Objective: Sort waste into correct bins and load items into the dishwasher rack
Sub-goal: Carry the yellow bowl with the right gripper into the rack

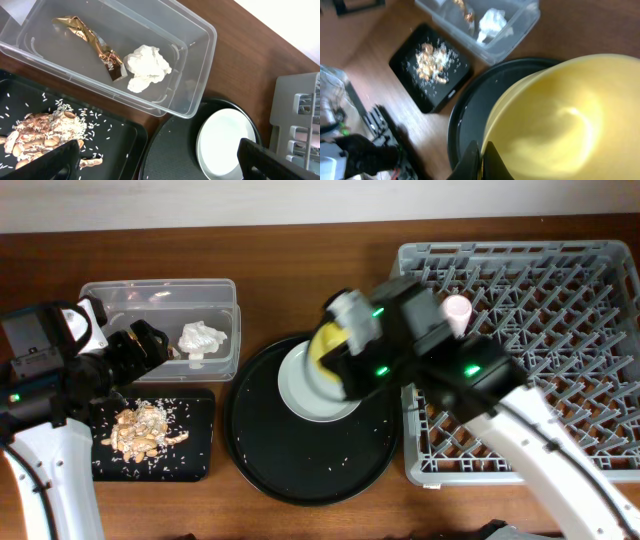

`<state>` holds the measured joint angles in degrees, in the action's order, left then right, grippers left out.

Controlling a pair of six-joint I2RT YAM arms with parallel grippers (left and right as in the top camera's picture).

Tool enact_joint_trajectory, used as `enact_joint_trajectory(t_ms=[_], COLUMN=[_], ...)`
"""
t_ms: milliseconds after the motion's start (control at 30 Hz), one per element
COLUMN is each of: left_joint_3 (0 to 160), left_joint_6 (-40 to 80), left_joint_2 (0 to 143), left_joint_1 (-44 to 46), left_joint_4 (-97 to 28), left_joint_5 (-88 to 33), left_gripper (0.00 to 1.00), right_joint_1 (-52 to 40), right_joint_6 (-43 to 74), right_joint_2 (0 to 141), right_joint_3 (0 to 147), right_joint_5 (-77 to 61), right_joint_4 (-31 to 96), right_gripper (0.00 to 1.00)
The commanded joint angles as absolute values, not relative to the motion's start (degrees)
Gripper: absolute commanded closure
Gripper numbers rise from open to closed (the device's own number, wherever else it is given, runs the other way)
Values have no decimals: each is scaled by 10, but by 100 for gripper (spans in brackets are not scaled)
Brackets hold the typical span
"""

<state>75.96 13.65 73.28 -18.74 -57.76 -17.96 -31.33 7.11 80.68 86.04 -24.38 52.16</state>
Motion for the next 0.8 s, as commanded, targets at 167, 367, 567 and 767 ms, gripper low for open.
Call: enact_joint_trajectory(t_ms=[167, 367, 567, 767], left_joint_3=[761, 761, 761, 761], left_joint_6=[131, 132, 132, 131], left_joint_2=[724, 724, 724, 724], left_joint_1=[-190, -190, -190, -190], left_joint_4=[-578, -578, -578, -578], left_joint_5=[-177, -177, -177, -177], left_gripper=[1, 1, 1, 1], right_joint_1=[147, 272, 279, 279], right_joint_6=[6, 6, -11, -11], right_joint_2=[838, 1051, 1178, 1186], right_joint_3=[870, 870, 870, 861], right_joint_5=[-477, -833, -861, -674], right_joint_4=[411, 224, 163, 216], right_gripper=[96, 96, 96, 96])
